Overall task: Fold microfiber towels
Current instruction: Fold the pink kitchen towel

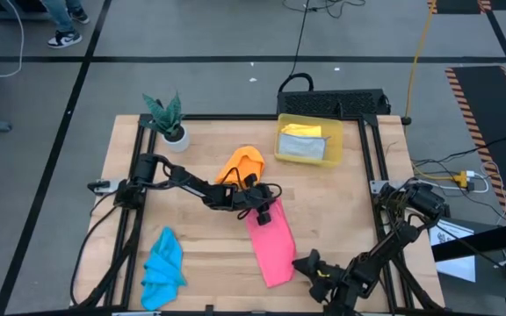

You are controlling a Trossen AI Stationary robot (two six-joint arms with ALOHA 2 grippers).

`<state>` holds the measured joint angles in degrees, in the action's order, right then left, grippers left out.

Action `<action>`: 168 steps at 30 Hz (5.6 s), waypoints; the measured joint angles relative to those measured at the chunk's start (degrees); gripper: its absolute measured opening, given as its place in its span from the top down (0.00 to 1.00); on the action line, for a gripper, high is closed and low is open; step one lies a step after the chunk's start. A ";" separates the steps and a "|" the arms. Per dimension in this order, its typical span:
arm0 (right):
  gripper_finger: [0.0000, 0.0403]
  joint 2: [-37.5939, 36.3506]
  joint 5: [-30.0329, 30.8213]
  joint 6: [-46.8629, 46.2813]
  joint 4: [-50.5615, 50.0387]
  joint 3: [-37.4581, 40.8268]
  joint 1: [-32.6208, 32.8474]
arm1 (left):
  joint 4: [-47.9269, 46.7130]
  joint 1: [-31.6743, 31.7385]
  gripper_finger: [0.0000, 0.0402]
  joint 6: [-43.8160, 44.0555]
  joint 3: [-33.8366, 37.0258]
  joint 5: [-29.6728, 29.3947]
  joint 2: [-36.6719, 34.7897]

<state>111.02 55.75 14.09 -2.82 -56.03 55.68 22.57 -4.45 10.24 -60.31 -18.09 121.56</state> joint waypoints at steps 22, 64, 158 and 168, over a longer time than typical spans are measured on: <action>0.67 -0.08 -14.60 12.78 -15.10 2.32 -3.63 | 0.00 0.00 0.67 0.15 0.04 0.00 0.00; 0.67 0.24 -6.48 21.42 27.94 6.10 -5.51 | 0.00 0.00 0.67 0.04 0.04 0.00 0.04; 1.00 -14.91 -51.00 -31.03 8.36 6.03 -15.16 | 1.35 -1.83 0.67 -1.45 0.25 0.55 -2.12; 1.00 -11.67 -55.90 -33.96 12.98 8.87 -18.92 | 1.41 -5.72 0.67 -5.70 0.12 -0.26 -9.15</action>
<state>99.35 -0.14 -19.87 10.15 -47.16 36.76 23.98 -10.17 4.54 -60.20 -18.34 112.41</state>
